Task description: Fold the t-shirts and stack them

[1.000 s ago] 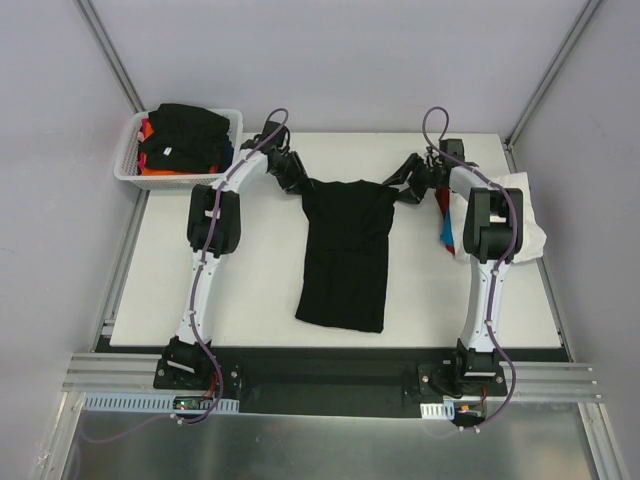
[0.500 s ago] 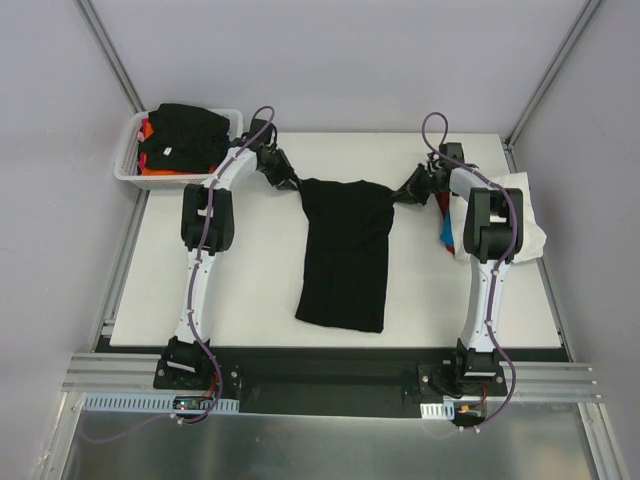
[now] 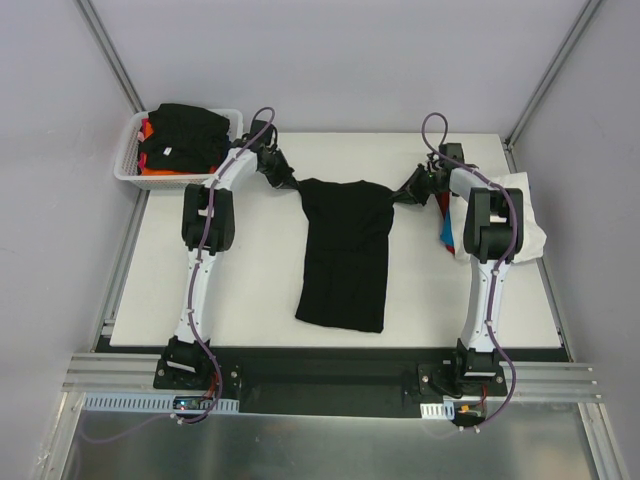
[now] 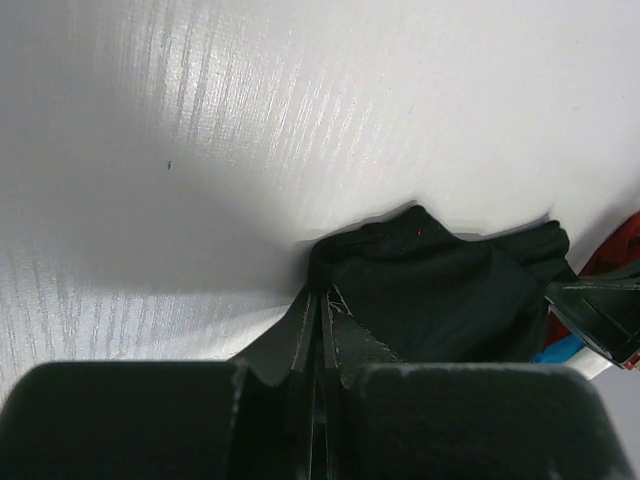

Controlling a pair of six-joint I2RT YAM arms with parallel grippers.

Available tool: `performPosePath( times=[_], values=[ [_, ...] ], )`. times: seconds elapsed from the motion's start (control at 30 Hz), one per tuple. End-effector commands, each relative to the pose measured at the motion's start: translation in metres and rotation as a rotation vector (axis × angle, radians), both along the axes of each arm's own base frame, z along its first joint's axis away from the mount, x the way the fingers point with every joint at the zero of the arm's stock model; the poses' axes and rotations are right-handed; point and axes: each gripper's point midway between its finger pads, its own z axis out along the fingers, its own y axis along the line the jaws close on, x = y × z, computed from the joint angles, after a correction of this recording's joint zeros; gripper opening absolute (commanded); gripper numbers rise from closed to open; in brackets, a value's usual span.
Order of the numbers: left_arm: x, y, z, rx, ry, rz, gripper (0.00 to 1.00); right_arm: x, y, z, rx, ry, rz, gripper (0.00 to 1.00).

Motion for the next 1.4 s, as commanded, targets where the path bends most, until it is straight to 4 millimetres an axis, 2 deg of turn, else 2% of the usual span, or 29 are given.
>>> performPosePath(
  times=[0.0, 0.17, 0.4, 0.6, 0.63, 0.8, 0.97, 1.07, 1.3, 1.33, 1.37],
  values=[
    [-0.010, -0.008, 0.003, 0.035, 0.003, -0.043, 0.00, -0.011, -0.002, 0.007, -0.045, 0.015, 0.013, 0.01],
    [-0.019, -0.026, 0.033, 0.028, -0.044, -0.080, 0.00, -0.016, 0.006, 0.029, -0.066, -0.019, 0.047, 0.01],
    [-0.031, -0.036, 0.048, 0.018, -0.052, -0.102, 0.00, -0.023, 0.011, 0.043, -0.059, -0.030, 0.064, 0.01],
    [-0.042, -0.034, 0.067, 0.035, -0.075, -0.104, 0.00, -0.039, 0.013, 0.057, -0.067, -0.041, 0.074, 0.01],
    [-0.043, -0.034, 0.069, 0.036, -0.077, -0.106, 0.00, -0.040, 0.012, 0.066, -0.068, -0.061, 0.072, 0.01],
    [-0.047, -0.031, 0.088, 0.040, -0.110, -0.103, 0.00, -0.052, 0.012, 0.081, -0.071, -0.078, 0.074, 0.01],
    [-0.054, -0.035, 0.106, 0.034, -0.137, -0.112, 0.00, -0.061, 0.012, 0.098, -0.076, -0.104, 0.076, 0.01],
    [-0.063, -0.038, 0.112, 0.033, -0.139, -0.124, 0.00, -0.069, 0.014, 0.102, -0.077, -0.104, 0.079, 0.01],
    [-0.097, -0.044, 0.128, 0.051, -0.146, -0.161, 0.00, -0.103, 0.025, 0.114, -0.088, -0.110, 0.109, 0.01],
    [-0.101, -0.043, 0.136, 0.050, -0.161, -0.161, 0.00, -0.114, 0.028, 0.117, -0.090, -0.114, 0.120, 0.01],
    [-0.109, -0.040, 0.130, 0.068, -0.143, -0.162, 0.00, -0.119, 0.030, 0.118, -0.094, -0.116, 0.126, 0.01]
  ],
)
